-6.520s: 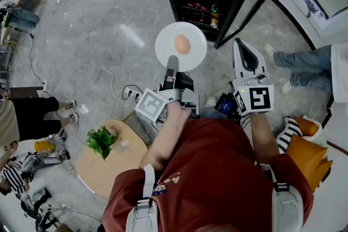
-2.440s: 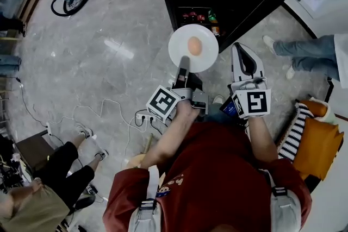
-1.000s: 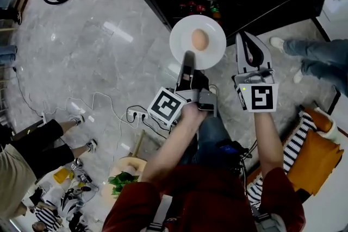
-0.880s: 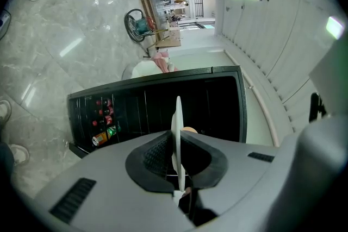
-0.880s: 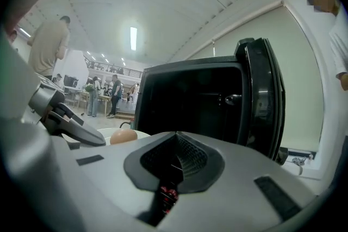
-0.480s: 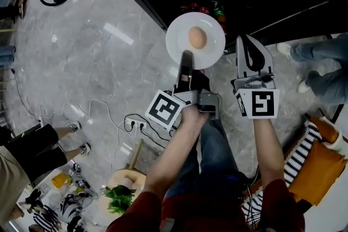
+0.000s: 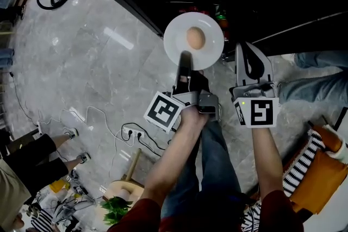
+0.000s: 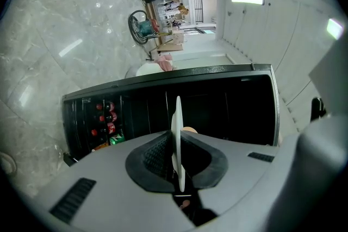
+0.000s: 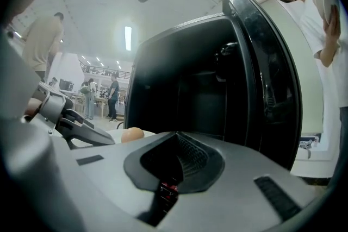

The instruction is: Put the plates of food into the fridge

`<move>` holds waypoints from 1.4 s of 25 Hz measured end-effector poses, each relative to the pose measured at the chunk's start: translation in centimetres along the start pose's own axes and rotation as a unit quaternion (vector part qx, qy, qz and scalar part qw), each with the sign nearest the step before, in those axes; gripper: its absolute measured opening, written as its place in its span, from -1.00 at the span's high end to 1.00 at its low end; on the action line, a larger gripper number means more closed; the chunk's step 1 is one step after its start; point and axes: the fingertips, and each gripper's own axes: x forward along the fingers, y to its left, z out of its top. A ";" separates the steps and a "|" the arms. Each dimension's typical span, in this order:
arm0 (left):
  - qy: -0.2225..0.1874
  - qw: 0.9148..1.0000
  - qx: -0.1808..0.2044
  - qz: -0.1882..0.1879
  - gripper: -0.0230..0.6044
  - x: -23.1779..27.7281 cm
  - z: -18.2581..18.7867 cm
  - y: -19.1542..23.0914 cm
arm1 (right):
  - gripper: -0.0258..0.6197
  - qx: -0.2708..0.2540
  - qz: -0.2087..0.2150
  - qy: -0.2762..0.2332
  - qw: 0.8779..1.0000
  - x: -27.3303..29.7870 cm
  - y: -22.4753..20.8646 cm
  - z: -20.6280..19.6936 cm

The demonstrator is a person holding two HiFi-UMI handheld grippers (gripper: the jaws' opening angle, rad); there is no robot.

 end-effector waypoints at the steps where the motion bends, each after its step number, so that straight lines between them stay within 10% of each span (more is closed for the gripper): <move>1: -0.001 1.000 0.001 0.000 0.86 0.3 -0.1 0.2 | 0.89 -0.001 0.001 0.001 1.000 0.2 -0.1 -0.4; 35: -0.015 1.000 0.021 0.002 0.86 7.1 -0.3 0.8 | 0.89 0.011 -0.001 0.002 1.000 3.4 -2.4 -1.6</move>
